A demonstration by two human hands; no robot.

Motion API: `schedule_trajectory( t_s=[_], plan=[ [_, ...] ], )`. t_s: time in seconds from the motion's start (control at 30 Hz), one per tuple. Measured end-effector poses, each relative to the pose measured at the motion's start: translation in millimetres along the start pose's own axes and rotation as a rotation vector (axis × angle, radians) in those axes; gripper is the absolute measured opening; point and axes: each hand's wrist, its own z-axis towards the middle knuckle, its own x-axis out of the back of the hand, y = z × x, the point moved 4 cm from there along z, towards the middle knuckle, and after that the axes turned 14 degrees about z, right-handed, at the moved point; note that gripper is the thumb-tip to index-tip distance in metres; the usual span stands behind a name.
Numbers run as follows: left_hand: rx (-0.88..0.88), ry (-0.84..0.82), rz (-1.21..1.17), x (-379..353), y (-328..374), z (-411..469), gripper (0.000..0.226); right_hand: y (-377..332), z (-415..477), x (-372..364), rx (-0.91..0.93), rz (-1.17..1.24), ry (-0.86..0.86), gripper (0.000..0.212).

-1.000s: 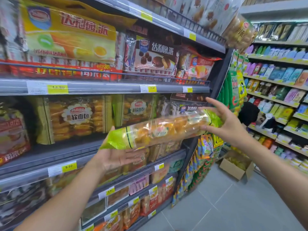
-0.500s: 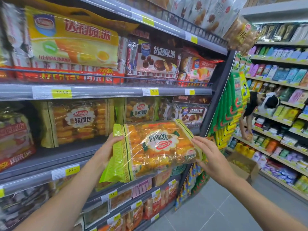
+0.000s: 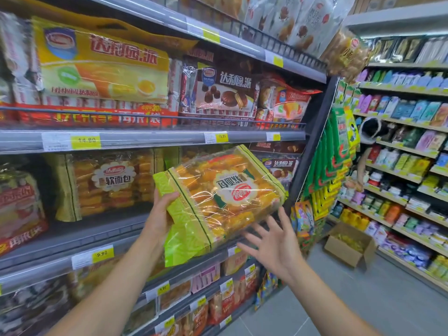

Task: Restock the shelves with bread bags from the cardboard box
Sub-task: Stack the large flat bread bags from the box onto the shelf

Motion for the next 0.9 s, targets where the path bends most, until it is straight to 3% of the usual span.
schedule_trajectory(
  t_s=[0.1,0.13,0.23,0.3,0.33,0.4,0.47,0.57,0.77,0.9],
  plan=[
    [0.08,-0.102,-0.003,-12,-9,-10,0.06,-2,9,-30,0.15,0.011,0.022,0.087],
    [0.092,-0.141,0.009,-12,-12,-13,0.069,-6,14,-36,0.213,-0.022,0.045,0.086],
    [0.125,-0.273,0.07,-3,-25,-21,0.1,-22,25,-46,0.38,-0.167,0.086,0.111],
    [0.197,-0.373,0.127,7,-36,-28,0.096,-35,24,-56,0.467,-0.256,0.098,0.093],
    [0.23,-0.418,0.168,12,-41,-31,0.083,-43,24,-62,0.494,-0.291,0.078,0.077],
    [0.3,-0.459,0.262,26,-49,-37,0.067,-61,27,-72,0.53,-0.431,0.011,0.068],
    [0.336,-0.418,0.343,41,-52,-36,0.095,-76,29,-84,0.528,-0.596,-0.046,0.075],
    [0.187,-0.231,0.477,51,-29,-30,0.12,-94,26,-105,0.555,-0.808,-0.113,0.07],
    [-0.234,-0.174,0.823,46,39,-17,0.119,-128,13,-127,0.597,-1.226,-0.185,0.071],
    [-0.365,-0.184,0.977,43,66,-18,0.112,-127,8,-147,0.542,-1.365,-0.267,0.075]
  ],
)
